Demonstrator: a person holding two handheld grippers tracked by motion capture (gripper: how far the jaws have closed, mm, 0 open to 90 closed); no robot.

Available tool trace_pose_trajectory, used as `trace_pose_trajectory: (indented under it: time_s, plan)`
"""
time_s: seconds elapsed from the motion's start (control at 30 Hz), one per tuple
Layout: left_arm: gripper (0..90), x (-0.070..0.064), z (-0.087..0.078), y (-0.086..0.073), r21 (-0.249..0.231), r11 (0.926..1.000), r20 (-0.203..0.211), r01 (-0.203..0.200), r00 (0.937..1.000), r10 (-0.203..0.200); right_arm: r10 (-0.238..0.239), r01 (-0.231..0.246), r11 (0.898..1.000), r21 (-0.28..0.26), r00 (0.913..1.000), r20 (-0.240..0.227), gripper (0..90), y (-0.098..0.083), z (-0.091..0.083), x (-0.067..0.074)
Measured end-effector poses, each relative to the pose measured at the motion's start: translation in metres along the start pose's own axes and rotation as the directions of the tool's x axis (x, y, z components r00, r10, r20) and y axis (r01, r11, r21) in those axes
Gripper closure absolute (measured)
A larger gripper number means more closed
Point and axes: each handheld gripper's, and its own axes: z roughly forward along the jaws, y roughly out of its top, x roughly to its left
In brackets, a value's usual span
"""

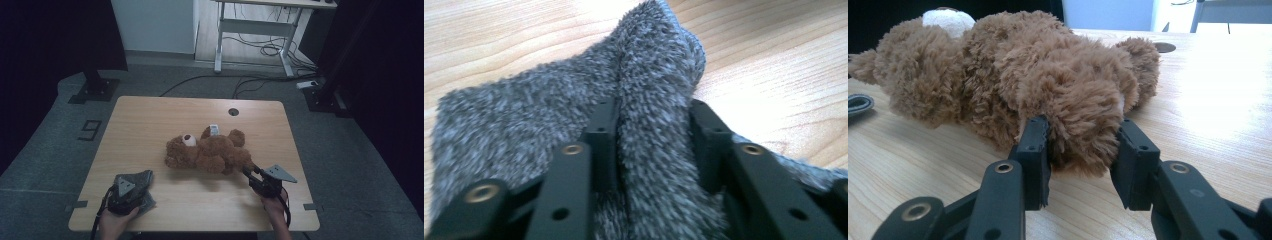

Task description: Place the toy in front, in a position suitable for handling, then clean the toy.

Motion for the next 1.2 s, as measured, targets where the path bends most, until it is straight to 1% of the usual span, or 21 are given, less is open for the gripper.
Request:
trace_pose_trajectory:
  time_s: [0.17,0.27,0.3,0.33,0.4,0.5,0.6,0.7,0.87,0.97,1.07,1.2]
  plan:
    - [71.7,-0.001,-0.001,0.000,-0.001,1.0000,-0.007,-0.004,1.0000,0.004,-0.001,0.001,1.000,0.001,1.0000,0.002,61.7,0.000,0.000,-0.001]
    - [75.7,0.002,-0.003,0.000,-0.017,0.9998,0.017,0.006,0.9998,-0.006,0.002,-0.002,1.000,0.000,1.0000,0.003,61.7,-0.001,0.000,-0.002]
    - [76.1,0.004,-0.005,0.000,-0.028,0.9995,0.028,0.013,0.9995,-0.012,0.002,-0.002,1.000,-0.001,1.0000,0.003,61.7,-0.001,0.000,-0.002]
    - [76.1,0.005,-0.007,0.000,-0.045,0.9988,0.048,0.020,0.9987,-0.018,0.002,-0.002,1.000,-0.001,1.0000,0.003,61.7,-0.001,0.000,-0.002]
    - [76.5,0.006,-0.014,0.003,-0.086,0.9957,0.078,0.033,0.9966,-0.026,0.001,-0.001,1.000,-0.001,1.0000,0.003,61.7,-0.001,-0.001,-0.003]
    - [76.6,0.007,-0.025,0.008,-0.149,0.9879,0.098,0.042,0.9948,-0.027,0.004,-0.004,1.000,-0.002,1.0000,0.005,61.7,-0.001,-0.001,-0.003]
    - [76.6,0.008,-0.035,0.011,-0.187,0.9807,0.111,0.058,0.9932,-0.037,0.005,-0.005,1.000,-0.003,1.0000,0.007,61.7,0.000,-0.001,-0.004]
    - [76.6,0.009,-0.037,0.012,-0.191,0.9796,0.110,0.063,0.9930,-0.043,0.005,-0.005,1.000,-0.003,1.0000,0.007,61.6,0.000,-0.001,-0.004]
    - [77.1,0.011,-0.037,0.012,-0.196,0.9772,0.130,0.080,0.9900,-0.055,0.005,-0.005,1.000,-0.004,1.0000,0.007,60.4,0.000,-0.001,-0.003]
    - [77.1,0.011,-0.038,0.012,-0.205,0.9747,0.141,0.088,0.9882,-0.059,0.007,-0.007,1.000,-0.003,1.0000,0.007,59.8,0.000,-0.001,-0.004]
    - [76.9,0.010,-0.040,0.013,-0.220,0.9708,0.155,0.097,0.9859,-0.064,0.007,-0.007,1.000,-0.005,0.9999,0.009,57.3,0.000,-0.001,-0.003]
    - [77.0,0.007,-0.043,0.016,-0.229,0.9701,0.149,0.080,0.9878,-0.046,0.007,-0.007,1.000,-0.009,0.9998,0.019,53.2,0.000,-0.001,-0.003]
